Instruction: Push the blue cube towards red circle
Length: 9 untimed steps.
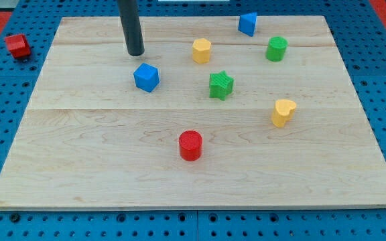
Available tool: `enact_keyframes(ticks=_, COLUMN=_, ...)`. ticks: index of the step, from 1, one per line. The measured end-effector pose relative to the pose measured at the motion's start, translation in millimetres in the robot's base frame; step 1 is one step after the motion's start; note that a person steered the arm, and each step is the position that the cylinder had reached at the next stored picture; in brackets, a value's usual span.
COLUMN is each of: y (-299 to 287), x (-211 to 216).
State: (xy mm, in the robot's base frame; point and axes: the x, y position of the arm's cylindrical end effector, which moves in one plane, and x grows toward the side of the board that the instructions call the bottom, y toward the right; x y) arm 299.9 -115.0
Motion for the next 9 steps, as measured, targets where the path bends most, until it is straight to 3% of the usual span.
enact_keyframes(ticks=6, y=-9, x=95)
enact_keyframes(ticks=8, y=1, x=102)
enact_keyframes(ticks=9, y=-27, x=97)
